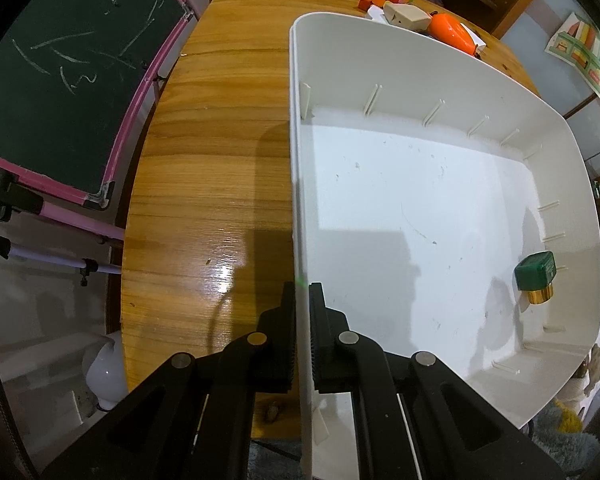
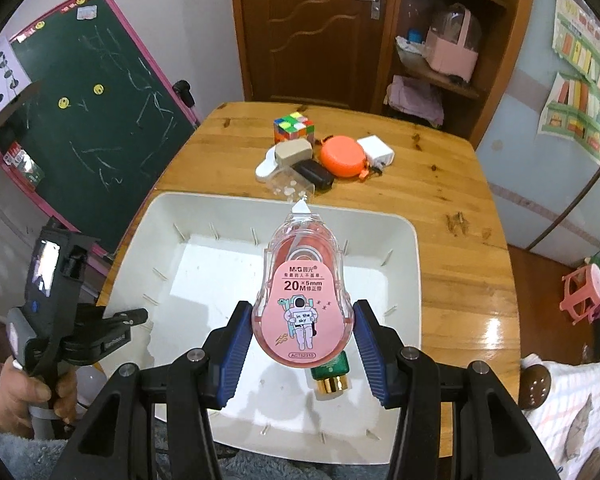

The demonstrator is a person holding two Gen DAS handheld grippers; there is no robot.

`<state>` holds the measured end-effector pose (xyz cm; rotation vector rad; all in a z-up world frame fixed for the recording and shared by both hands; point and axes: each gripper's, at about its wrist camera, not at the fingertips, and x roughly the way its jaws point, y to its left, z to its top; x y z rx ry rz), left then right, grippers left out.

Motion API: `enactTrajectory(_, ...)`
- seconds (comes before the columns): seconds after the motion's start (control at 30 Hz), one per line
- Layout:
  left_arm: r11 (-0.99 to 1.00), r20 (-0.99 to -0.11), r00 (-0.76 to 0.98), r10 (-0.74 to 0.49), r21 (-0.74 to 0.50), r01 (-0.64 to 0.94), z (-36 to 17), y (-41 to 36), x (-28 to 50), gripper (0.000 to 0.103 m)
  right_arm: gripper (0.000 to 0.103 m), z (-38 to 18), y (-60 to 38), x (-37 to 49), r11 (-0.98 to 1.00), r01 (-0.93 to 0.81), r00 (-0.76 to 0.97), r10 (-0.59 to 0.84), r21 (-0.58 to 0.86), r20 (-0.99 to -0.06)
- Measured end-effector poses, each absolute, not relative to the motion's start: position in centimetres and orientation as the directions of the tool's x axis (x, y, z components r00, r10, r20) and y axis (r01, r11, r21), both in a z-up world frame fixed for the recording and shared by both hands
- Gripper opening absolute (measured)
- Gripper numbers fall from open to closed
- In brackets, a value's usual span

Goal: Organize rigid objects
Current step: 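Carry the pink dispenser into the tray beside the green bottle and release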

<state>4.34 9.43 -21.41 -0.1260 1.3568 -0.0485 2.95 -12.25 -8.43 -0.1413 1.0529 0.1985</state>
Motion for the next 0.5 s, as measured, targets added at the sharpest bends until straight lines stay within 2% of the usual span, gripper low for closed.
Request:
enactTrajectory(0.27,0.992,-0.971,0.209,-0.113,-0.124,-0.039,-21.4,9.6,4.2,0.006,0.051,-16.7,-11.2,4.8,0.970,-0.240,0.227,0.103,0.047,-0.968)
enactTrajectory(0.5,0.991,-0.973,0.198,-0.118,-0.129,-0.041,-21.7,9.8,4.3,0.006,0.052,-19.2,-10.5,5.0,0.968,-0.238,0.134,0.112,0.077,-0.985)
